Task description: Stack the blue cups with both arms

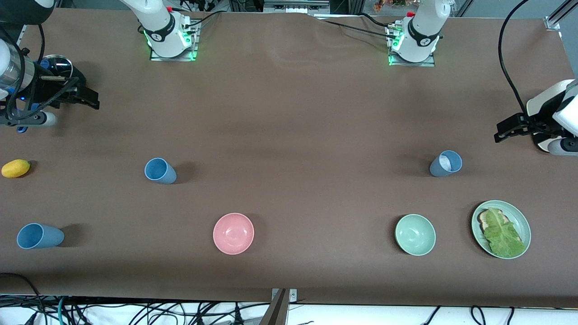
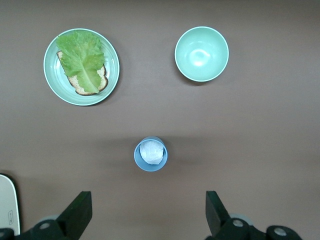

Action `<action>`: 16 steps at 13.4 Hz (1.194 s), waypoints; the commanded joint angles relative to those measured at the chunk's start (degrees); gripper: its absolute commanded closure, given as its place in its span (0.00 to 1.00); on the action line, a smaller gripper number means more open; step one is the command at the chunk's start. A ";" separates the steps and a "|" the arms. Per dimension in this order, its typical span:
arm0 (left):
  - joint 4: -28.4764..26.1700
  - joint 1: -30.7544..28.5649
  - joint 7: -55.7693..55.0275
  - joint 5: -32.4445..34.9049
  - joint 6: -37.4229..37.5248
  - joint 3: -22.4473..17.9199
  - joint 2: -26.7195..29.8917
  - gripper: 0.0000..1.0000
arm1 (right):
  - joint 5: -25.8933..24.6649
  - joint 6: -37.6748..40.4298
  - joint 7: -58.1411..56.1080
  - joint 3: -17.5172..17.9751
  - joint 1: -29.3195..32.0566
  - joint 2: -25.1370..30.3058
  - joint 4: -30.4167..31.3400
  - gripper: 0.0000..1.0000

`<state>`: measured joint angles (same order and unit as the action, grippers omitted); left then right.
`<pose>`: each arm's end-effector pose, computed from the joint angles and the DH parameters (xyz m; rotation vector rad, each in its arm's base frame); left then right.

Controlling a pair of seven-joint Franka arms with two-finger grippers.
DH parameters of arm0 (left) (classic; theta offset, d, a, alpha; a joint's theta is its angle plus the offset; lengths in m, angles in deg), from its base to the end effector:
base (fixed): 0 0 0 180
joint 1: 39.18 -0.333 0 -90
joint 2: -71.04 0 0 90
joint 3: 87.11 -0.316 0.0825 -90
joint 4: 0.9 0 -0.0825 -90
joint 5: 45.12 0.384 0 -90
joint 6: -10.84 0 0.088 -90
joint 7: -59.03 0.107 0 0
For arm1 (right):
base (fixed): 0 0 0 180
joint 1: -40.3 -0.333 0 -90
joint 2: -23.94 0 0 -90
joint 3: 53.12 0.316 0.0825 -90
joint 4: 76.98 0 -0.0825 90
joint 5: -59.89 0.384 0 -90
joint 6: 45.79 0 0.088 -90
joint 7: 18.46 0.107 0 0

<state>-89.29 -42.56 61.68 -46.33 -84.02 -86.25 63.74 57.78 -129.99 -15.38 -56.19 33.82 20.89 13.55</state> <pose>0.5982 0.0248 0.5717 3.1180 -0.0003 -0.0209 0.5562 0.0296 0.5827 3.0827 0.0075 -0.2489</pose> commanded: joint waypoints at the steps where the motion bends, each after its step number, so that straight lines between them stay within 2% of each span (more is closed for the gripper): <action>1: 0.32 -0.14 -0.54 0.07 -0.32 -0.07 -3.32 0.00 | 0.18 1.13 0.27 -0.18 0.06 -0.29 -1.24 0.00; 5: -0.38 0.04 -1.50 2.16 -2.85 0.10 -10.79 0.00 | 0.09 1.13 0.18 -0.27 0.58 -0.55 -1.15 0.00; 11: -22.06 0.74 -8.17 2.61 -27.96 1.25 -8.78 0.00 | 0.00 0.26 0.09 -2.03 1.99 -2.31 -0.71 0.00; 13: -26.38 1.09 -10.99 2.61 -32.82 1.42 -8.96 0.00 | -0.08 0.78 0.18 -2.03 2.08 -3.27 -0.62 0.00; 16: -28.68 1.88 -13.63 2.61 -34.69 1.60 -10.45 0.00 | -0.17 -1.93 0.18 -2.03 2.43 -5.64 -0.62 0.00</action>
<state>-115.15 -41.22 50.47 -45.13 -117.45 -84.63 51.88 57.77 -130.66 -15.31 -58.42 35.70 16.90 13.64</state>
